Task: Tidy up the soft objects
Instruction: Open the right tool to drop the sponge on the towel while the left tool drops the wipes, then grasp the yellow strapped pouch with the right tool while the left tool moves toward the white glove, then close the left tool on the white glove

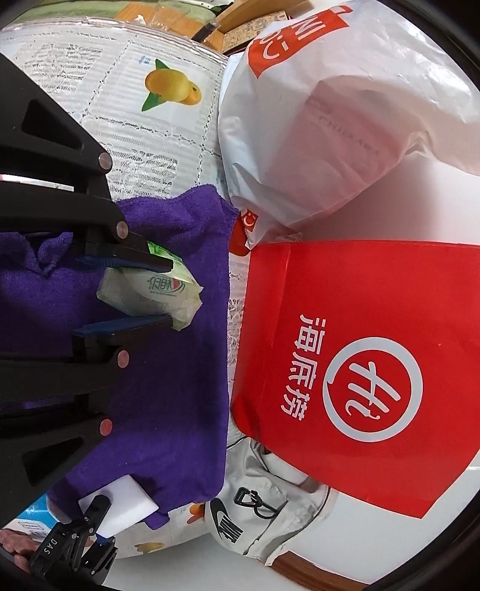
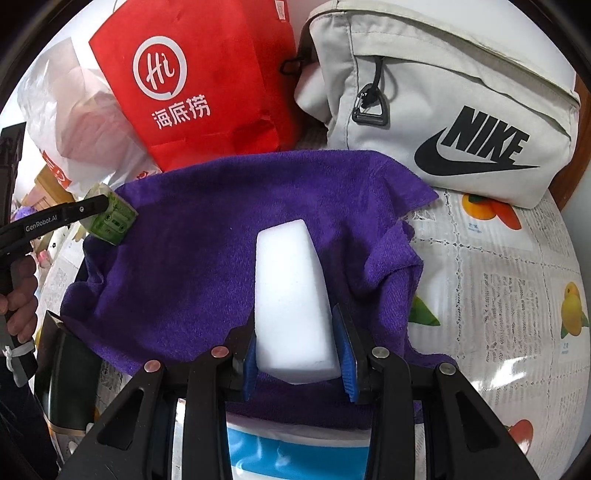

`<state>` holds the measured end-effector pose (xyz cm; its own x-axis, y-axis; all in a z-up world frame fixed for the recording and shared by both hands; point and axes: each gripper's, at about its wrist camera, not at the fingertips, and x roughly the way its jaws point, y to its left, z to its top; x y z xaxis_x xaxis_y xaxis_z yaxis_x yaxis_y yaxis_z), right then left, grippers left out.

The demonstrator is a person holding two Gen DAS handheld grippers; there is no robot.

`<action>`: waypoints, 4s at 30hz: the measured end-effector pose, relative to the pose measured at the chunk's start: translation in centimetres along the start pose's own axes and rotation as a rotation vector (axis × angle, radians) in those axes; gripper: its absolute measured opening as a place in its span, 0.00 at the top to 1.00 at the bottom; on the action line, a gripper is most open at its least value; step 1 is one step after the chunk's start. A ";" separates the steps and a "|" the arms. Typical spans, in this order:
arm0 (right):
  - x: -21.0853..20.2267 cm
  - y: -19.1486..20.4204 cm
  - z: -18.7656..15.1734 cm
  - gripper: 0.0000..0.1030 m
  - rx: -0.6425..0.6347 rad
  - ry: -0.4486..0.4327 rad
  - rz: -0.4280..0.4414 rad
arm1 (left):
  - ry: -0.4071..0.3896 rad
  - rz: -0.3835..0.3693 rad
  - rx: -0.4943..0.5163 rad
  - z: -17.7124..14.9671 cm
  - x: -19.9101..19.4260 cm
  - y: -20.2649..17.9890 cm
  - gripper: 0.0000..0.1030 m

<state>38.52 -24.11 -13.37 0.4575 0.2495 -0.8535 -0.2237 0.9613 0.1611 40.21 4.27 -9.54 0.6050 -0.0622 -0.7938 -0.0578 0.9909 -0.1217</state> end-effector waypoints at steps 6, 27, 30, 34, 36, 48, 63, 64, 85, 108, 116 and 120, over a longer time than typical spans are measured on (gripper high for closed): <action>0.4 0.0 0.1 0.65 0.003 0.006 -0.001 | 0.012 -0.005 0.006 -0.3 0.2 0.0 0.70; -6.2 2.5 -2.4 0.40 -0.054 -0.117 -0.031 | -0.030 -0.020 0.027 -2.8 -7.1 -0.3 0.43; -7.7 3.2 -3.7 0.40 -0.052 -0.143 -0.014 | -0.045 -0.031 0.014 -4.1 -9.4 -0.2 0.43; -10.1 4.1 -5.8 0.40 -0.041 -0.163 -0.002 | -0.075 -0.041 0.035 -5.9 -12.2 -0.5 0.43; -11.3 4.7 -7.1 0.40 -0.036 -0.167 0.006 | -0.081 -0.047 0.045 -7.2 -13.7 -0.5 0.43; -14.6 8.5 -16.2 0.37 -0.024 -0.110 0.057 | -0.083 -0.072 0.039 -14.4 -18.4 0.4 0.43; -11.6 12.8 -22.3 0.26 0.055 -0.056 0.016 | -0.048 -0.106 0.032 -20.5 -18.0 3.8 0.43; -11.3 13.0 -22.4 0.26 0.062 -0.056 0.013 | -0.041 -0.103 0.030 -20.8 -17.8 4.1 0.43; -9.1 15.7 -21.8 0.28 0.074 -0.073 -0.070 | 0.011 -0.141 0.011 -22.4 -16.3 6.1 0.43; -16.4 8.5 -24.0 0.35 0.074 -0.200 -0.049 | 0.088 -0.169 0.102 -25.7 -15.6 0.0 0.43; -15.9 5.0 -25.3 0.35 0.128 -0.178 -0.081 | 0.090 -0.153 0.157 -27.4 -14.1 -1.9 0.43; -15.2 4.4 -25.5 0.35 0.140 -0.167 -0.073 | 0.072 -0.113 0.210 -28.1 -13.9 -2.6 0.44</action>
<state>8.64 -26.66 -12.31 0.6069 0.1830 -0.7734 -0.0683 0.9815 0.1787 9.65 -0.79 -14.91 0.5397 -0.1749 -0.8235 0.1781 0.9798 -0.0913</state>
